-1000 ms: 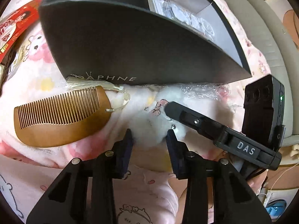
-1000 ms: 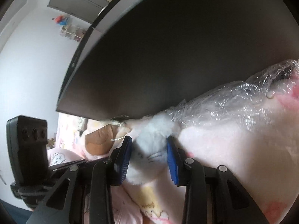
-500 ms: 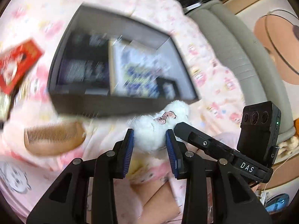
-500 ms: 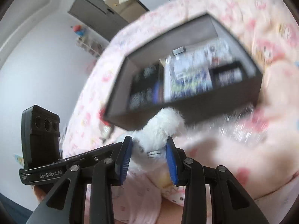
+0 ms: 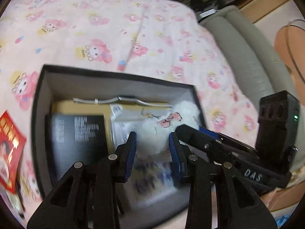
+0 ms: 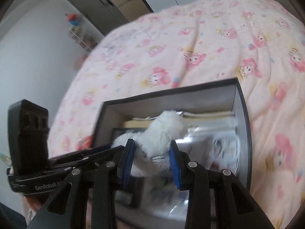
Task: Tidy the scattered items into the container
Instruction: 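Carry the white plush keychain over the box with the left gripper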
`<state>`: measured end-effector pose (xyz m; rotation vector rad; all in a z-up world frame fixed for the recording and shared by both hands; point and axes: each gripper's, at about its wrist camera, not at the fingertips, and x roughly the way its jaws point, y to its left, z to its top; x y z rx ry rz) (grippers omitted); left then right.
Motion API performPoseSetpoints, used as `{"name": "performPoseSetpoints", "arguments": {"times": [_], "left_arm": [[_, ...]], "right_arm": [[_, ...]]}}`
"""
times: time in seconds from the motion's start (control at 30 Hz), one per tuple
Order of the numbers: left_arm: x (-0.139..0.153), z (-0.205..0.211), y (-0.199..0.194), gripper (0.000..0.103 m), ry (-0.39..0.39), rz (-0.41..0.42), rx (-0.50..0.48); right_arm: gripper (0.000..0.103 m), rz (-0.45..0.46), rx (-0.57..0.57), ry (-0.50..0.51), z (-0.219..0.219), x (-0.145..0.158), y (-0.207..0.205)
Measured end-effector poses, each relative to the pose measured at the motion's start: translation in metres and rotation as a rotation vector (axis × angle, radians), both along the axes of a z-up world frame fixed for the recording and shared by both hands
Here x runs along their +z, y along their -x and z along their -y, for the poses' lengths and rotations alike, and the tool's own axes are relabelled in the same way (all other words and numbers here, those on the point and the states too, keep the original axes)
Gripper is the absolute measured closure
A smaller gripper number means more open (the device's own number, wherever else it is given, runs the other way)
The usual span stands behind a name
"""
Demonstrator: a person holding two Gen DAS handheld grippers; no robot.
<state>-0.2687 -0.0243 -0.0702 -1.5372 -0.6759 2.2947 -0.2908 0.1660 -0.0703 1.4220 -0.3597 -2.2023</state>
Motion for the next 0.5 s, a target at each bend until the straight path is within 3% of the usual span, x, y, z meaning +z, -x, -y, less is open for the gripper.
{"name": "performPoseSetpoints", "arguments": {"times": [0.13,0.23,0.5], "left_arm": [[-0.027,-0.005,0.034,0.071,0.015,0.076,-0.026],[-0.034,-0.012,0.044,0.071,0.05,0.078,-0.044],[-0.024,0.021,0.01,0.071,0.064,0.034,0.033]], "right_arm": [[0.072,0.057,-0.031,0.005,-0.007,-0.028,0.019],[0.072,0.08,-0.038,-0.025,-0.008,-0.044,0.022],[0.072,-0.036,-0.137,-0.05,-0.032,-0.021,0.011]]}}
